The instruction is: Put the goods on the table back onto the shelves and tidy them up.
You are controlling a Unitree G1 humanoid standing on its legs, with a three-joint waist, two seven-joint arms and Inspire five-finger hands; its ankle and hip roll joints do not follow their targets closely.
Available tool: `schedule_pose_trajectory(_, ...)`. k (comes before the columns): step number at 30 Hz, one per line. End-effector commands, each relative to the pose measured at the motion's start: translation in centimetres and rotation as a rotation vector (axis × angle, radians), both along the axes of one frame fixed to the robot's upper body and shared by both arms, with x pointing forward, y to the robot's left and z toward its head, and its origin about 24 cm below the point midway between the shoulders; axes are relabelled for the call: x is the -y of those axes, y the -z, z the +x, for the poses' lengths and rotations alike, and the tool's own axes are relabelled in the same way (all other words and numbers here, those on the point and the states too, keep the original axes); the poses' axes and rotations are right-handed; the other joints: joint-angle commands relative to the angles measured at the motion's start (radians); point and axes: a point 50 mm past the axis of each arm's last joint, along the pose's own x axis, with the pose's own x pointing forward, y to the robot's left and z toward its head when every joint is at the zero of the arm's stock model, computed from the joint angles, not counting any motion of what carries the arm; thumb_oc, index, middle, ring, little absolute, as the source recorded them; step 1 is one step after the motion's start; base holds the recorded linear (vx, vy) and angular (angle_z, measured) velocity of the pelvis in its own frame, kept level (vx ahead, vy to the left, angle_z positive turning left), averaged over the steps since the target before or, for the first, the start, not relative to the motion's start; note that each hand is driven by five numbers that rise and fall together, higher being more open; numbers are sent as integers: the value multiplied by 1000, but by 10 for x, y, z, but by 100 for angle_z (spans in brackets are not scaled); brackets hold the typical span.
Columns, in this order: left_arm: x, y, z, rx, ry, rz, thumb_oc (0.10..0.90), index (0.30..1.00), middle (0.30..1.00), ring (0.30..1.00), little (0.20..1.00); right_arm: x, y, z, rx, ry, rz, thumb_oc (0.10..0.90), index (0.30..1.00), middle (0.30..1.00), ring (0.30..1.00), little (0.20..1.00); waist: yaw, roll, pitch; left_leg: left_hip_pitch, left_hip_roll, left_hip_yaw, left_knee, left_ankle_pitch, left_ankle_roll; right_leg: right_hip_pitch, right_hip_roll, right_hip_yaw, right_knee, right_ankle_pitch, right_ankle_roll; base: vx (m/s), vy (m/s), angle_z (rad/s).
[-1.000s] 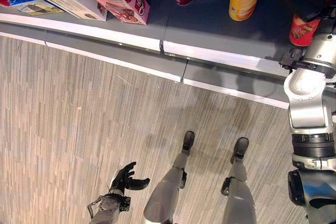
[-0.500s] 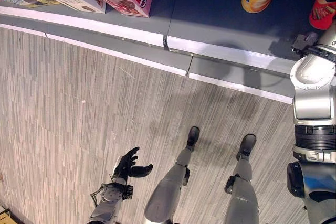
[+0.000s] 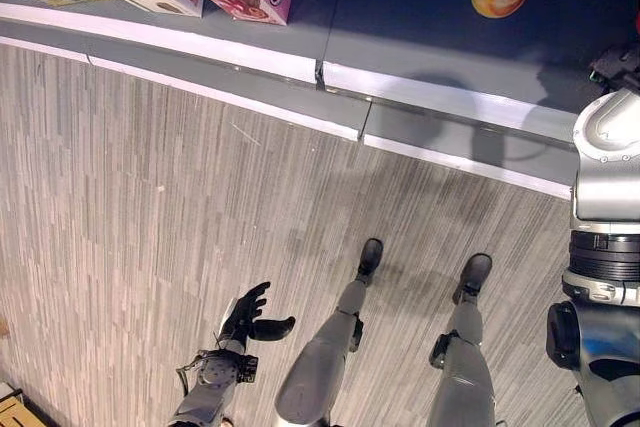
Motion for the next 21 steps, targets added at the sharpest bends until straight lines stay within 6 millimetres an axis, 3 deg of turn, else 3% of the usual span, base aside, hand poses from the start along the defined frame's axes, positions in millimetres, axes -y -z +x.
schedule_pose_trajectory(1, -14, 5, -20, -27, -23, 54, 800, 900, 900, 900, 900, -33, -49, -65, 405, -7, -187, 400, 300, 300, 300, 300, -15, 60, -18, -43, -23, -32, 1, -14, 10, -74, -49, 66, 175, -88, 47, 23, 13, -7)
schedule_pose_trajectory(7, -10, 4, -24, -25, -8, 48, 800, 900, 900, 900, 900, -52, -40, -69, 438, -189, -183, 400, 300, 300, 300, 300, -22, 56, -2, -58, -29, -27, 1, -13, 17, -81, -56, 69, 166, -80, 49, 0, 11, -1)
schedule_pose_trajectory(21, -10, -2, -24, 8, -1, 47, 800, 900, 900, 900, 900, -47, -45, -67, 422, -72, -213, 400, 300, 300, 300, 300, -18, 52, 1, -81, -37, -22, 1, -13, 18, -102, -61, 76, 153, -70, 54, 0, 4, 2)
